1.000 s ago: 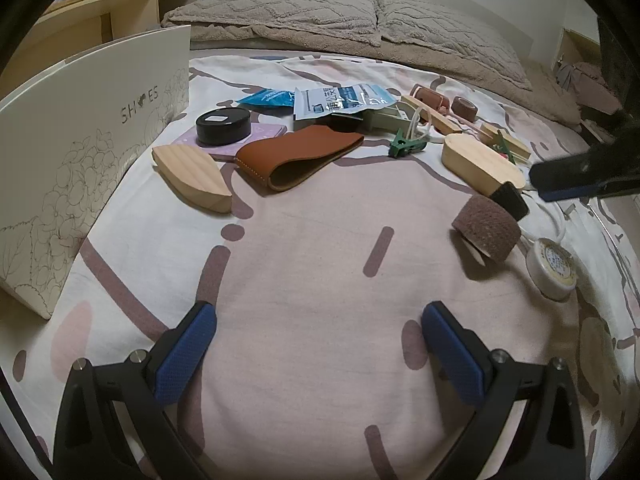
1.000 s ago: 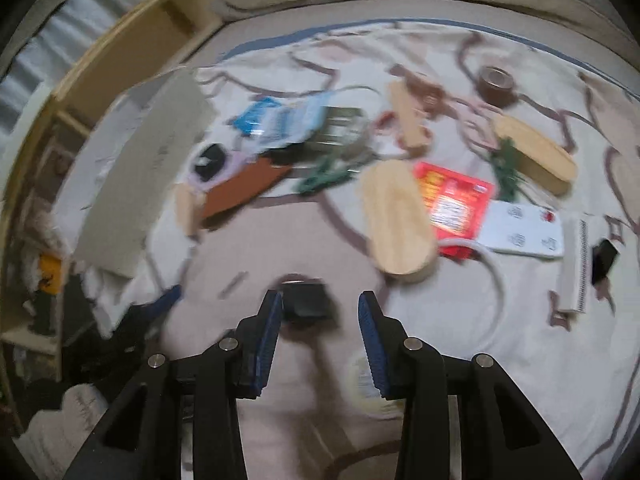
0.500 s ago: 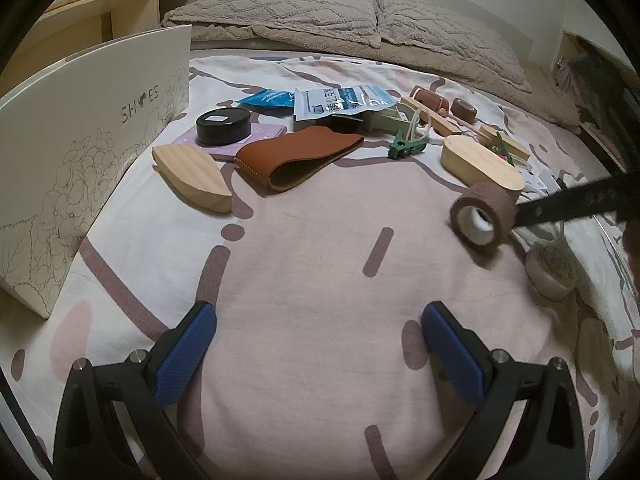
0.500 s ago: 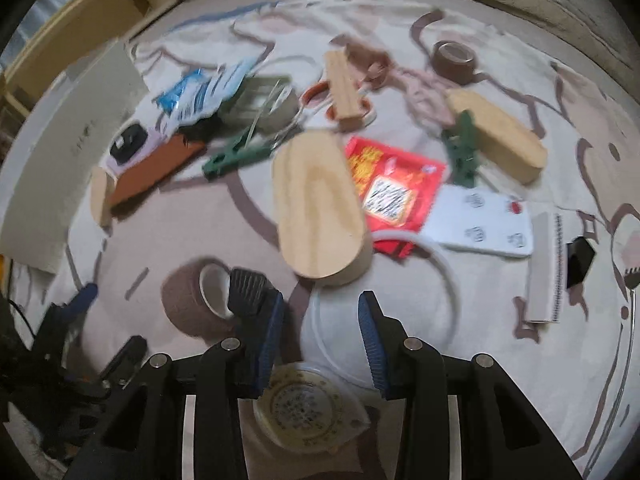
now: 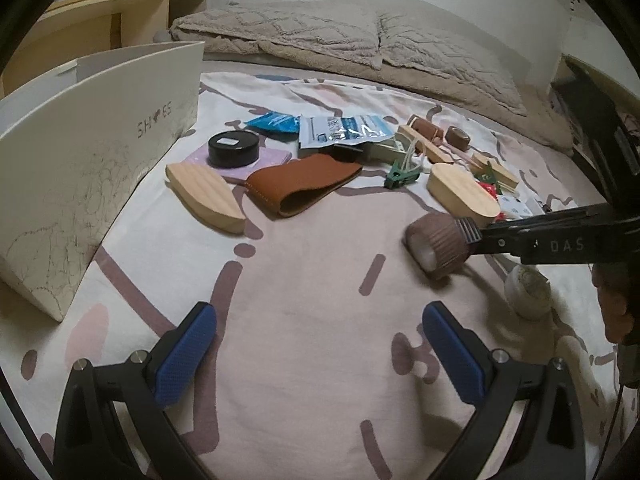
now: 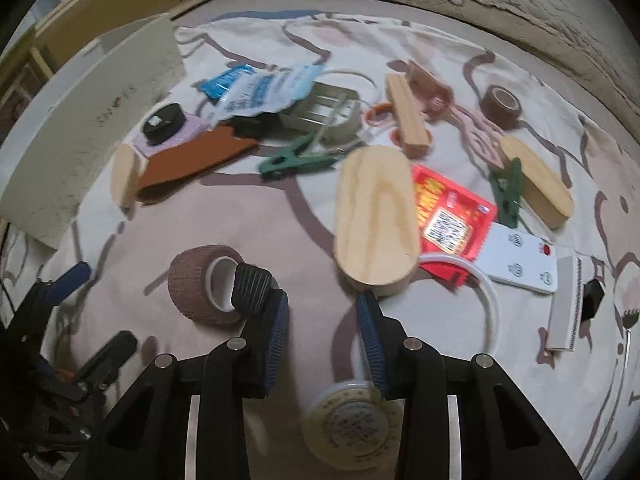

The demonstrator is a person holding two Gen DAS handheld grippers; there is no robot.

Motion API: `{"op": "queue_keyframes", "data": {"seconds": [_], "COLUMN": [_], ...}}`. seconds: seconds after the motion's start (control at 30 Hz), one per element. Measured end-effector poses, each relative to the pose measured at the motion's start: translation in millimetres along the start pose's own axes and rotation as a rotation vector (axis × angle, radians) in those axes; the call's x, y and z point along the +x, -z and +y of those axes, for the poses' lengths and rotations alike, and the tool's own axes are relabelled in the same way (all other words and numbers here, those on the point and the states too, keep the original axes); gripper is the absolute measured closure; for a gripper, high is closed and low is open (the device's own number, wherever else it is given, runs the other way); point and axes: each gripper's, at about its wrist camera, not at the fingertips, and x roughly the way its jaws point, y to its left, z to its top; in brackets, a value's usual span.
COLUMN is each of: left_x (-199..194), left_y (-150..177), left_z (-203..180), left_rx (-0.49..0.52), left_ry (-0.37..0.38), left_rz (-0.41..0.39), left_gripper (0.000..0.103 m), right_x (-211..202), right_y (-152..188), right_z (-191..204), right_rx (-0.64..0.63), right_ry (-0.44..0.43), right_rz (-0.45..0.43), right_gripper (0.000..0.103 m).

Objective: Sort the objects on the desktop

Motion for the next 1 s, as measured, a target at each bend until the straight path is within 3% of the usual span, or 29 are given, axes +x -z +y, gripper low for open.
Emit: {"op": "queue_keyframes", "data": {"seconds": [0.1,0.27,0.7,1.0], "left_x": [-1.9,-1.4,7.3,27.3], "left_y": [-1.4,-3.7,-22.5,-39.0], "left_z": [-4.4,-3.3,-4.2,-14.5], "left_rx": [0.021,0.022,-0.007,0.02], "left_ry": [0.003,-0.012,-0.005,-0.062], "left_rz": [-0.014,-0.026,-0.033,0.017], "left_gripper": [0.0,0.0,0.0,0.0], "right_x": [-1.1,9.1,-19.3,-35.7], "right_y": [2.4,12.0,24.9,31.8], "right_z": [11.9,49.7,18.3,-5.8], "right_rx": [-0.034,-0.163,-0.087,-0.057], "right_ry": [-0.09,-0.085,-0.133,-0.125], "right_rz": [0.015,0.055,0.019,-0.029], "right_gripper": [0.065,0.065,0.065,0.065]}}
